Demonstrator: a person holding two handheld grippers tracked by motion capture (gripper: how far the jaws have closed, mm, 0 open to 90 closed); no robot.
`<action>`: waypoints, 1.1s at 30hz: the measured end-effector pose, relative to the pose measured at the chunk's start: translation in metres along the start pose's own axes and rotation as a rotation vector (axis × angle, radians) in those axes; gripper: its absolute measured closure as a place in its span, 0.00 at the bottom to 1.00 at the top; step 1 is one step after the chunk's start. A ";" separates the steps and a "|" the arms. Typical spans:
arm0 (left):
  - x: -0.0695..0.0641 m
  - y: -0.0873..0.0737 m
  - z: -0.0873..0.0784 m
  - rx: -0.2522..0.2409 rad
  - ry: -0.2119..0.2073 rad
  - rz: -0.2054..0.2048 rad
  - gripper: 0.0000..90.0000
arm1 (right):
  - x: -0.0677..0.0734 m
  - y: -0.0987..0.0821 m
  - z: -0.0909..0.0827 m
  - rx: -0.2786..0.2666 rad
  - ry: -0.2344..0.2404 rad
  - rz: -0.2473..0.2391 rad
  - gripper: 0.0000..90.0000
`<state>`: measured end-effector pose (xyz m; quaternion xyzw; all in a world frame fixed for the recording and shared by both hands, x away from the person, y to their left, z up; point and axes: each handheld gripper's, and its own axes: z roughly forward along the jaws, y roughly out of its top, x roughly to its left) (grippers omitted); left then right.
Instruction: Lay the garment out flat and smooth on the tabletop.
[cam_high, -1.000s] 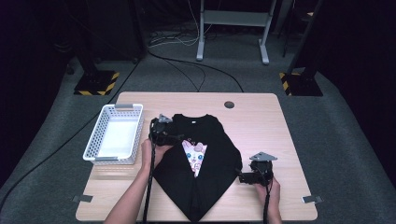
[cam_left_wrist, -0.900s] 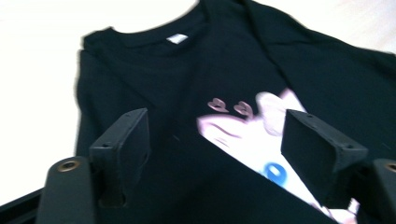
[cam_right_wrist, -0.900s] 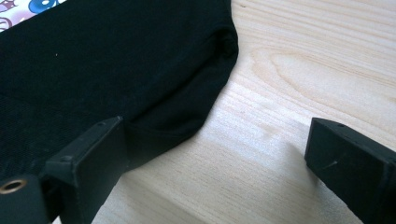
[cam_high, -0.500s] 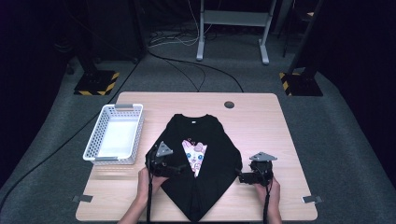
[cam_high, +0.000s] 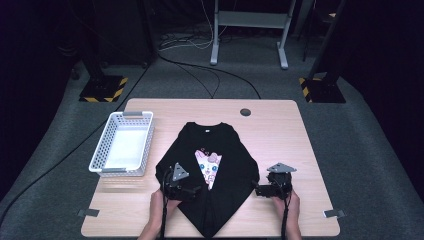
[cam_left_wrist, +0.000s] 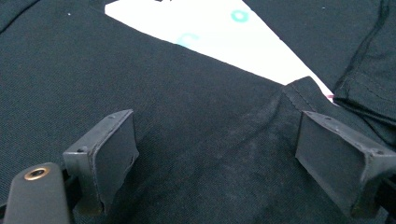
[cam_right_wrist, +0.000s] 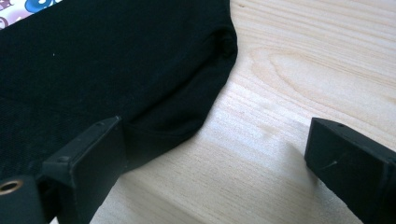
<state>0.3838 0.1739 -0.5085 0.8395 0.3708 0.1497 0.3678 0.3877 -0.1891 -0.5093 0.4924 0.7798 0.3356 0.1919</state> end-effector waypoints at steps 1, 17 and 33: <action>0.000 0.000 0.000 0.000 0.000 0.000 0.14 | 0.000 0.000 0.000 0.000 -0.001 0.000 0.05; 0.005 0.011 0.012 -0.002 0.019 -0.017 0.14 | 0.001 0.000 0.000 -0.001 -0.019 0.009 0.05; 0.007 0.020 0.022 -0.001 0.035 -0.032 0.14 | 0.028 -0.005 -0.009 -0.065 0.024 -0.064 0.07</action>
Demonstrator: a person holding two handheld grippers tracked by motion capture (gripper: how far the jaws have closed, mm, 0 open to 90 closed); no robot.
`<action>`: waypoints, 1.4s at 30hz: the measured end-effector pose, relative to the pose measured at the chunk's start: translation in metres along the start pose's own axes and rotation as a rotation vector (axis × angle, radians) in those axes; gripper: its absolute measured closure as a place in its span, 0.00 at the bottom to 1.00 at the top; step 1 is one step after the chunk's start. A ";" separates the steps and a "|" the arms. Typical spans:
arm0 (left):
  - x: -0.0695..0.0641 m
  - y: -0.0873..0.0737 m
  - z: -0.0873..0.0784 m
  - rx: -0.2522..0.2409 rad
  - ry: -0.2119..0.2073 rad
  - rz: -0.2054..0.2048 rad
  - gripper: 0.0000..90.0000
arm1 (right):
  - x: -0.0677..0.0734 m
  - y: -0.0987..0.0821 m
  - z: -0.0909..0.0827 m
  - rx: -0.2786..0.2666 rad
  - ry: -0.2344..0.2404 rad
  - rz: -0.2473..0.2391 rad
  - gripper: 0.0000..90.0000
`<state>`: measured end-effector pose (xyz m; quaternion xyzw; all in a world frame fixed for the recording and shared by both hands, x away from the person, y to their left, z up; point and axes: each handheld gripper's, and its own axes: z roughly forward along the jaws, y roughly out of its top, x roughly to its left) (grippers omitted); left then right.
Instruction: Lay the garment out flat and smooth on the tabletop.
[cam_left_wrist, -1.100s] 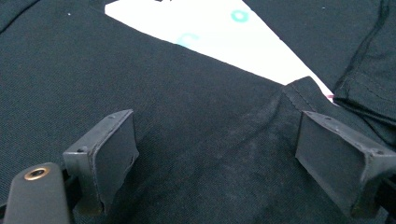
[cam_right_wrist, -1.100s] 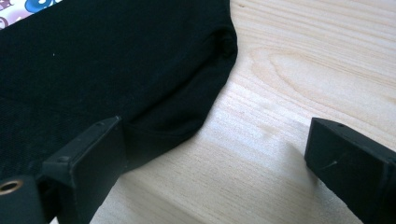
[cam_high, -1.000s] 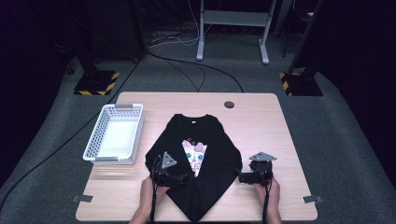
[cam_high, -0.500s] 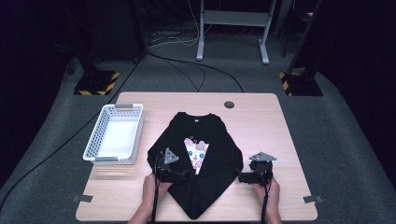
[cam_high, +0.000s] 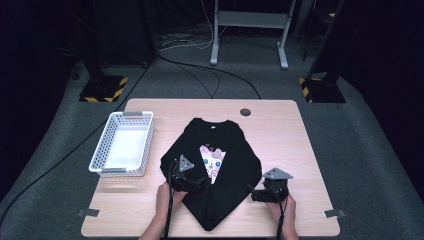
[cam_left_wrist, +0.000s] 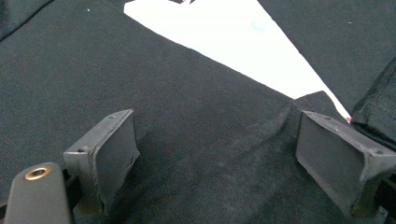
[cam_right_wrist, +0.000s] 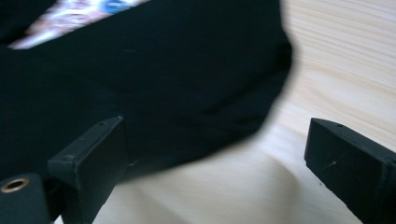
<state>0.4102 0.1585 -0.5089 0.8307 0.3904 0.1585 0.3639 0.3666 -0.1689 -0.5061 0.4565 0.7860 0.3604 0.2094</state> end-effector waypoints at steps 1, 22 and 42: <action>0.000 0.000 0.000 0.000 0.000 0.000 0.14 | 0.007 0.001 0.001 0.004 0.018 -0.015 0.07; 0.006 0.012 0.012 -0.002 0.006 -0.003 0.15 | 0.002 0.026 0.035 0.081 -0.042 0.096 0.03; 0.005 0.011 0.012 -0.008 0.006 0.004 0.17 | 0.102 0.068 0.050 0.197 0.056 -0.065 0.41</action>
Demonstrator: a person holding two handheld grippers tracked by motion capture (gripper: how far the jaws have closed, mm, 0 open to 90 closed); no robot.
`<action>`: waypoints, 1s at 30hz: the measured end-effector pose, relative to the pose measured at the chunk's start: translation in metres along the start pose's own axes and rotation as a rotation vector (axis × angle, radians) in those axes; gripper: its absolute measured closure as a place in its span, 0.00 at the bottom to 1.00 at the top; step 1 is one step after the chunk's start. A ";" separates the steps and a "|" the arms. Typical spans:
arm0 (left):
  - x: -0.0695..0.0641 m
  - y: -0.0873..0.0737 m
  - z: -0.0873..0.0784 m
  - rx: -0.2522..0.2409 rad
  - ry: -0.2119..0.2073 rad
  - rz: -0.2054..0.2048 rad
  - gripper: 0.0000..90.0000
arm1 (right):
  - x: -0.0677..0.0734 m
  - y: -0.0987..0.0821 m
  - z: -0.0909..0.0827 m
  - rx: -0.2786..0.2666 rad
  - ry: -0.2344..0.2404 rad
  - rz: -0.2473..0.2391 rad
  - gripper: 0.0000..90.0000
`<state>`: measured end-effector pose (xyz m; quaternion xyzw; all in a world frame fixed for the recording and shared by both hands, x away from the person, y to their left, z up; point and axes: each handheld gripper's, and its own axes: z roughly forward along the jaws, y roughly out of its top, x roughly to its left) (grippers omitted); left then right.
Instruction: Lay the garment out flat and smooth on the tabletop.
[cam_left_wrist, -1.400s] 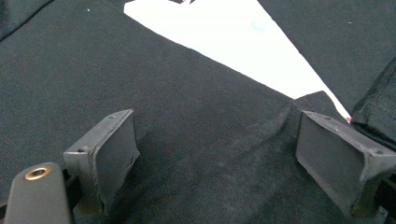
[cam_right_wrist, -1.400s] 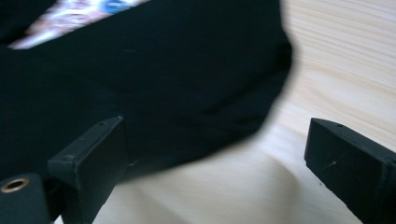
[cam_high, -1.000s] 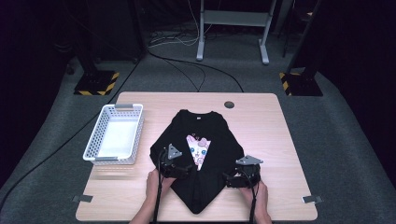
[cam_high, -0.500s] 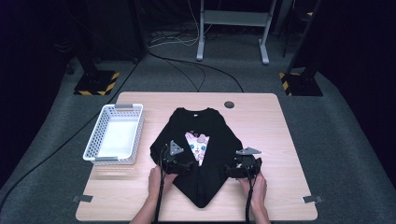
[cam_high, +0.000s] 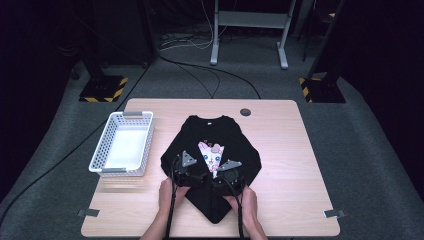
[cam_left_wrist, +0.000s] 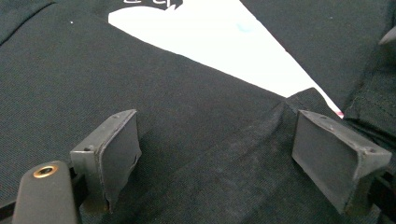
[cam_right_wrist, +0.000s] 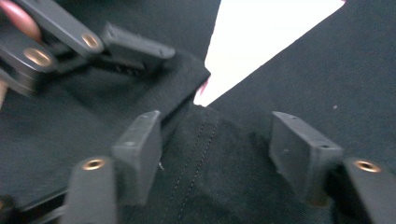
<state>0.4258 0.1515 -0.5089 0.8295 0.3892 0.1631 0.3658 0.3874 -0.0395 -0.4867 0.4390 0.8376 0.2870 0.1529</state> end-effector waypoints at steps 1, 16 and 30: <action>0.000 0.000 0.000 0.000 0.001 0.000 0.17 | 0.000 -0.001 0.002 0.000 -0.003 -0.005 0.43; 0.000 0.000 0.000 0.000 -0.003 0.001 0.18 | -0.019 -0.013 -0.004 -0.069 0.041 0.045 0.90; 0.000 0.000 0.000 -0.002 -0.004 0.002 0.18 | -0.024 -0.025 -0.036 -0.143 0.061 0.060 0.90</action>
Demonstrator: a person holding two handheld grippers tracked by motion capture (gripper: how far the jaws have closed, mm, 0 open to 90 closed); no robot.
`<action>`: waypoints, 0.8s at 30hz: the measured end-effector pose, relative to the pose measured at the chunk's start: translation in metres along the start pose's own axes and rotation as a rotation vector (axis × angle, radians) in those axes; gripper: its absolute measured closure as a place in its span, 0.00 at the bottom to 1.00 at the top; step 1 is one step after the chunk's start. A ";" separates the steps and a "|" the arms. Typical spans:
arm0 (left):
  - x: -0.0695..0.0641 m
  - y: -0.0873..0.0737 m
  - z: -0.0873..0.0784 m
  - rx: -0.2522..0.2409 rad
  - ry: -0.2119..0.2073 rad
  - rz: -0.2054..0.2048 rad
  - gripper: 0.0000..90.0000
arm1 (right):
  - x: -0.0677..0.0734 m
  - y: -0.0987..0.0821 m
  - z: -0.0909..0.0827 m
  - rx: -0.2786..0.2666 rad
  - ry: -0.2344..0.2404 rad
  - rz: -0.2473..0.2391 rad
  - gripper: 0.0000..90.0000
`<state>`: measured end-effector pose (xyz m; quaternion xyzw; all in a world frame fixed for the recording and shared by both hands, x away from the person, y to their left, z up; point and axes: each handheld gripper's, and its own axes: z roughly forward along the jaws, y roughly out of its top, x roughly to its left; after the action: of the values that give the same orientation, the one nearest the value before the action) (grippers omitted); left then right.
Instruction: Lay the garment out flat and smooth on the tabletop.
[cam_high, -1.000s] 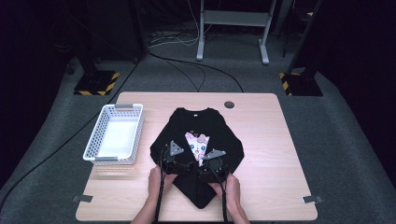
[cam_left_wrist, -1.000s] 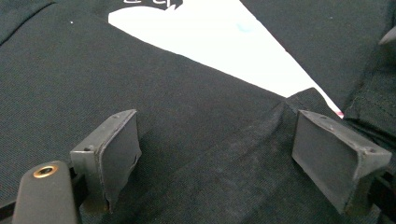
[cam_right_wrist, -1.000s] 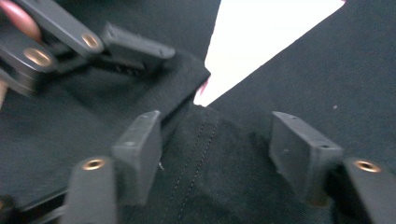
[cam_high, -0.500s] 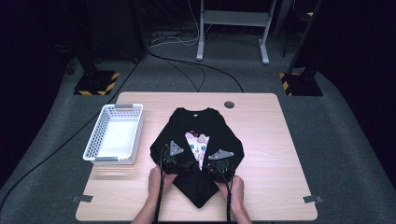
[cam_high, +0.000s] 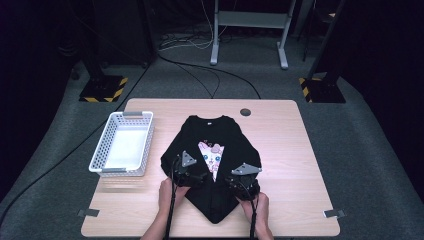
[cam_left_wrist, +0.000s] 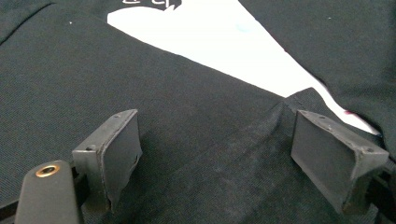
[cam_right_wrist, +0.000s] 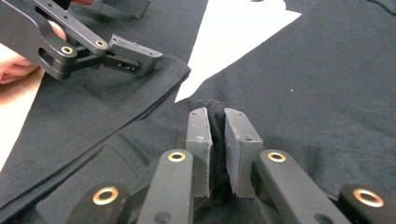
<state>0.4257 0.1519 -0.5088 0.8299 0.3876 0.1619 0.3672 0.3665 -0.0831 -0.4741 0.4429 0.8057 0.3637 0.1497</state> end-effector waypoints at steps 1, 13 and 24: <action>0.000 0.000 0.000 -0.001 0.001 0.000 0.18 | -0.001 0.000 -0.002 -0.001 0.001 0.001 0.90; 0.000 0.000 0.000 -0.001 0.002 0.001 0.18 | -0.007 -0.008 -0.017 -0.030 -0.008 0.010 0.90; 0.000 0.000 0.000 -0.001 0.002 0.001 0.18 | -0.012 -0.015 -0.026 -0.051 -0.022 0.027 0.90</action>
<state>0.4254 0.1517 -0.5088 0.8297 0.3874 0.1634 0.3672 0.3494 -0.1104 -0.4676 0.4540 0.7884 0.3810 0.1649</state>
